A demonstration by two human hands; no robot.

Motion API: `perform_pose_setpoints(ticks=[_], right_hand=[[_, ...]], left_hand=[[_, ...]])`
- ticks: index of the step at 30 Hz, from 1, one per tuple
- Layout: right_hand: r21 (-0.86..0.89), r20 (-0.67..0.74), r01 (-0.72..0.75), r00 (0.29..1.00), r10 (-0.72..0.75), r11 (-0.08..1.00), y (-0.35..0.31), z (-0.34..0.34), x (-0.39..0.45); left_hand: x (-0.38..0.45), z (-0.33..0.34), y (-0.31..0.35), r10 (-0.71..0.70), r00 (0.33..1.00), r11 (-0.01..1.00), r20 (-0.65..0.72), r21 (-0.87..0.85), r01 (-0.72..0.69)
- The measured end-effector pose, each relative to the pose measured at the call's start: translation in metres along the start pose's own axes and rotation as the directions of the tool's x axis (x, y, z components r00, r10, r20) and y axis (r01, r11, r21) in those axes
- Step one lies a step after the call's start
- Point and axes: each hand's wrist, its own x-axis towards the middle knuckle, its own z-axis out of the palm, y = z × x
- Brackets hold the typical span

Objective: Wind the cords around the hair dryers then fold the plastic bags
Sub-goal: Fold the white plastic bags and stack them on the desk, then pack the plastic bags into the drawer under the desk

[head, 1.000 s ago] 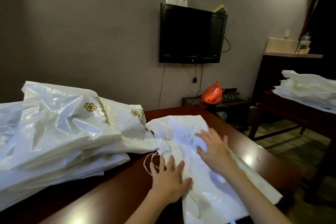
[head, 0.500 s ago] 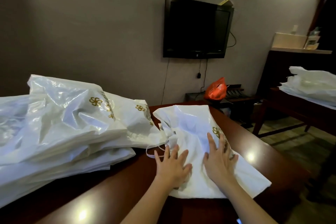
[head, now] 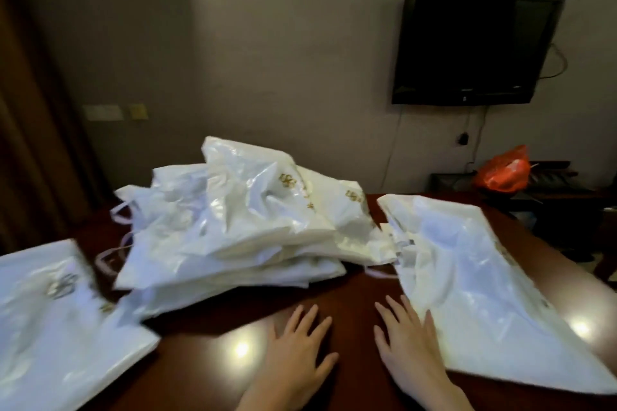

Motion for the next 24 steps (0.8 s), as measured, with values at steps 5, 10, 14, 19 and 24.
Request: perform_pose_setpoints(ticks=[5,10,14,19,24], right_hand=[[0.237,-0.07,0.309,0.951,-0.301,0.921,-0.086,0.029,-0.081],[0.454,-0.136,0.584,0.791,-0.596,0.673,-0.179,0.059,-0.171],[0.687,0.016,0.383,0.842,-0.539,0.618,-0.24,0.103,-0.196],[0.829,0.222,0.013,0.91,-0.351,0.559,-0.282,0.143,-0.181],[0.79,0.202,0.048,0.921,-0.334,0.611,-0.298,0.135,-0.168]], left_hand=[[-0.125,0.024,-0.063,-0.135,0.975,0.99,-0.174,-0.059,0.127],[-0.242,0.064,-0.127,-0.261,0.889,0.965,-0.377,-0.096,0.242],[-0.282,0.091,-0.173,-0.534,0.766,0.824,-0.358,-0.425,0.375],[-0.264,0.085,-0.192,-0.697,0.671,0.565,-0.253,-0.771,0.296],[-0.243,0.077,-0.193,-0.72,0.635,0.587,-0.279,-0.734,0.342]])
